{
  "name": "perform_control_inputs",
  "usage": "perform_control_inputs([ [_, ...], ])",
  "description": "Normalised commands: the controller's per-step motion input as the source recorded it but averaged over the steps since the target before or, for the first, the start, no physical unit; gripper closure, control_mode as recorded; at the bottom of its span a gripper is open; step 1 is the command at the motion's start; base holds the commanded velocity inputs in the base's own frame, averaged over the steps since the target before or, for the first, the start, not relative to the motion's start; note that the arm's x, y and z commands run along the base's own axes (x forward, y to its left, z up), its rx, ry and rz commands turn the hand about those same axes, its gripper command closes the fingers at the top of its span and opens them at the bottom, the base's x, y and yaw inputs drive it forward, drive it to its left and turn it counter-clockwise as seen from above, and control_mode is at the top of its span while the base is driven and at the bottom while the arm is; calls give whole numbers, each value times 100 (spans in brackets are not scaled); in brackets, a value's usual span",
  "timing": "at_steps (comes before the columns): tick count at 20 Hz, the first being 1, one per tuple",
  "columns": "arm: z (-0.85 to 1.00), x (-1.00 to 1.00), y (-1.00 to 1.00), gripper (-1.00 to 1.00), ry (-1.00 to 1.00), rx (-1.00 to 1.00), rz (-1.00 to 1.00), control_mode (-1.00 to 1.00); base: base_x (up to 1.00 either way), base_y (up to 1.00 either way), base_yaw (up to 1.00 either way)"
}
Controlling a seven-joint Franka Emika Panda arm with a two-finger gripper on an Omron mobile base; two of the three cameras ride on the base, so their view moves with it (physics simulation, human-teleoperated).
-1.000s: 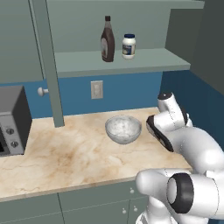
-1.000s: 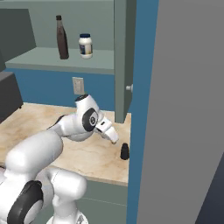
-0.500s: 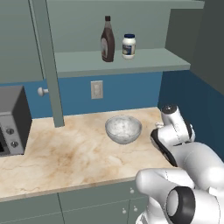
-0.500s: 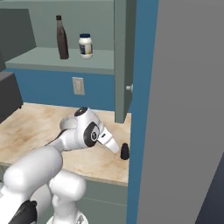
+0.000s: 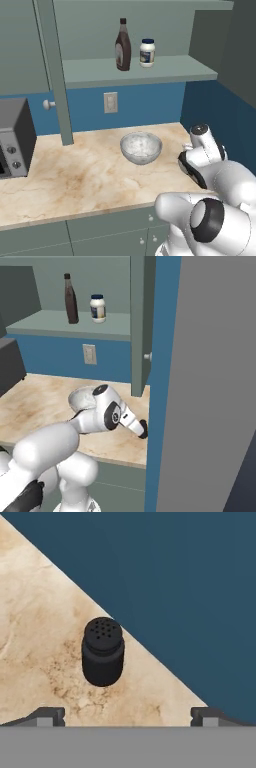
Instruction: There are various items on the counter. Only move the condiments/shakers into the cabinet.
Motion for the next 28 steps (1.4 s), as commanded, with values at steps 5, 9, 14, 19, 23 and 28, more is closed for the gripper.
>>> perform_control_inputs([
  [5, -10, 14, -4, -100, 0, 0, 0, -100, 0, 0, 0],
  [9, -11, 18, -1, -100, 0, 0, 0, -100, 0, 0, 0],
  [14, -12, 20, -7, -100, 0, 0, 0, -100, 0, 0, 0],
  [19, -15, 18, -16, -100, 0, 0, 0, -100, 0, 0, 0],
  [23, -14, 14, -17, -100, 0, 0, 0, -100, 0, 0, 0],
  [28, -15, 12, -16, -100, 0, 0, 0, -100, 0, 0, 0],
])
